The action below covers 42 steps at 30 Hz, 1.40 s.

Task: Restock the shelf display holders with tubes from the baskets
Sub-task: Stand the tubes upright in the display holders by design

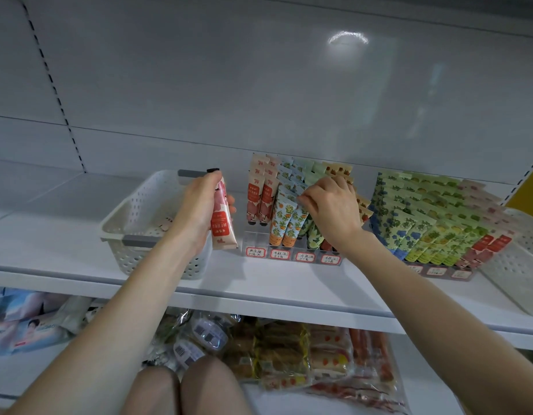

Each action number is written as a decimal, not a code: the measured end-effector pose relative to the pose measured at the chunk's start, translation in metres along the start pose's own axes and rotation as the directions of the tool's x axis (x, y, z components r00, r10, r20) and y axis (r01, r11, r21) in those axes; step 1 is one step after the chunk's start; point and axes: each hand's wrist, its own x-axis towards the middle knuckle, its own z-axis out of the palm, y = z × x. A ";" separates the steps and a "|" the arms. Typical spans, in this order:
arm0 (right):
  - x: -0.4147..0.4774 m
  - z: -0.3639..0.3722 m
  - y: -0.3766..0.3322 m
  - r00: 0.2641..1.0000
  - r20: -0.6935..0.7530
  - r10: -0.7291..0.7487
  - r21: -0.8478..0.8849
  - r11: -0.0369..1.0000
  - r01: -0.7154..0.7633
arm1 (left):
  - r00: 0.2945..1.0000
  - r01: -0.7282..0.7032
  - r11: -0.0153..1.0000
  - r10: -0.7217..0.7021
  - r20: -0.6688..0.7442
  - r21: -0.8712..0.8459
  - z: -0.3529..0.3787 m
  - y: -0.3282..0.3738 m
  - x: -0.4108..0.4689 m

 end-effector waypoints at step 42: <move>0.039 -0.006 -0.066 0.946 0.287 0.148 -0.018 0.989 -0.149 | 0.932 -0.347 0.189 0.181 0.315 0.919 -0.008 -0.134 -0.009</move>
